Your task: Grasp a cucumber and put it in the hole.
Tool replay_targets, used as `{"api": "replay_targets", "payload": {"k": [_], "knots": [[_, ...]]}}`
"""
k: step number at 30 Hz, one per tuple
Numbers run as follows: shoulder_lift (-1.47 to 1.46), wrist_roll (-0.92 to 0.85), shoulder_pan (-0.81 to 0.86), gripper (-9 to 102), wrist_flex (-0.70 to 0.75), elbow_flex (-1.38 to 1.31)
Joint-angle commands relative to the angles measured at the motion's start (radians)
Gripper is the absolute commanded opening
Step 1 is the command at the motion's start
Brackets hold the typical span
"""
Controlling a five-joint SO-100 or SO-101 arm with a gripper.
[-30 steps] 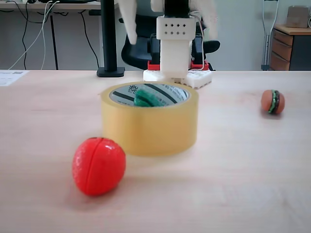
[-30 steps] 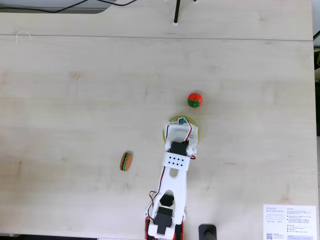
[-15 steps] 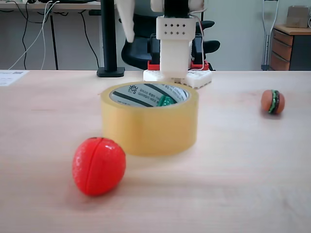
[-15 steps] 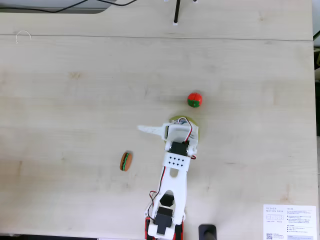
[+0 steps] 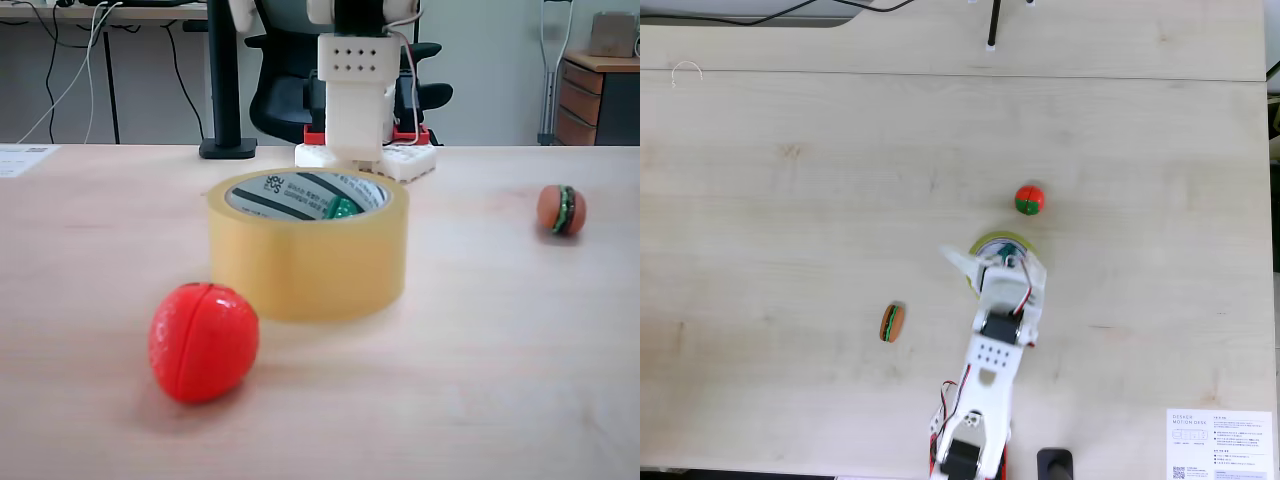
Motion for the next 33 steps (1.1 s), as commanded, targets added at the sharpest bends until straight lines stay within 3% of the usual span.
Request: {"api": "replay_targets", "payload": {"k": [1, 7, 11, 23, 29, 33], "knots": [[0.117, 0.006, 0.005, 37, -0.026, 0.046], [0.259, 0.005, 0.005, 24, -0.023, 0.204], [0.288, 0.009, 0.005, 14, 0.074, 0.239], [0.500, 0.009, 0.005, 0, 0.095, 0.489], [0.899, 0.011, 0.005, 2, 0.094, 0.770], [1.086, 0.009, 0.005, 2, 0.192, 0.877]]}}
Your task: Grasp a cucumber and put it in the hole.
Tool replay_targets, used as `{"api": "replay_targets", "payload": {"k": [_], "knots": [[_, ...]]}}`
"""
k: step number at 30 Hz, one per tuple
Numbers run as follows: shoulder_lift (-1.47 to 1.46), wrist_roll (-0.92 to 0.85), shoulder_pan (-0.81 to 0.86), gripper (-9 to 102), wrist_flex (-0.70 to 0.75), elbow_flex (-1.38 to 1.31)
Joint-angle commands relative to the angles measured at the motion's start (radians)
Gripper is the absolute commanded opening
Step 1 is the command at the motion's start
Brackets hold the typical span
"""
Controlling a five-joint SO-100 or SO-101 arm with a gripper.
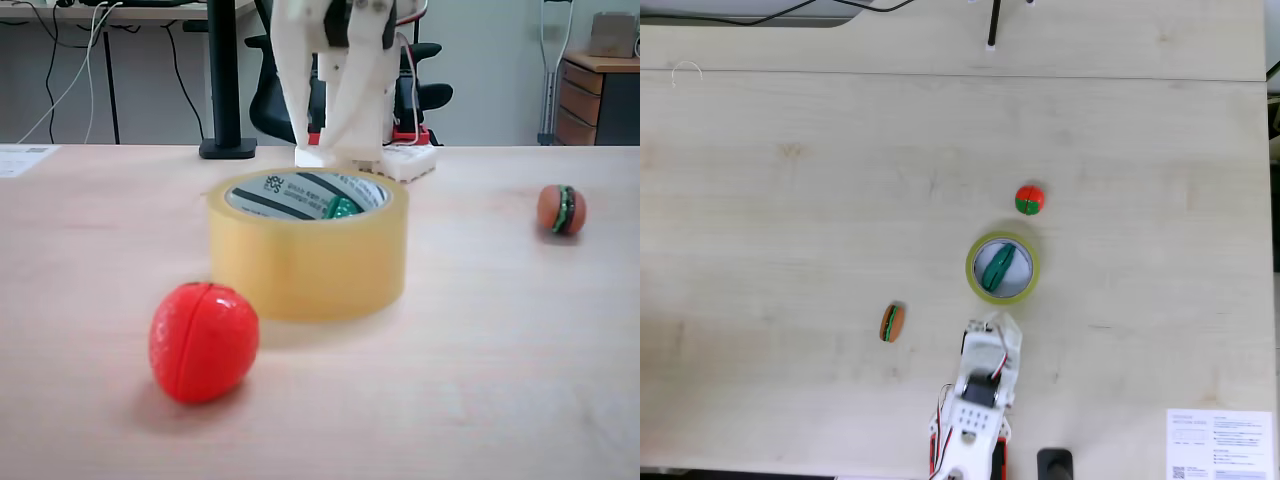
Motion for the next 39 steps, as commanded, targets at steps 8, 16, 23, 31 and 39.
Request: {"api": "replay_targets", "payload": {"k": [8, 16, 23, 31, 39], "knots": [[0.130, 0.011, 0.005, 0, 0.078, 0.121], [0.130, 0.011, 0.005, 0, 0.074, 0.199], [0.130, 0.006, 0.005, 0, 0.107, 0.199], [0.130, 0.006, 0.005, 0, 0.107, 0.199], [0.130, 0.006, 0.005, 0, 0.107, 0.199]]}}
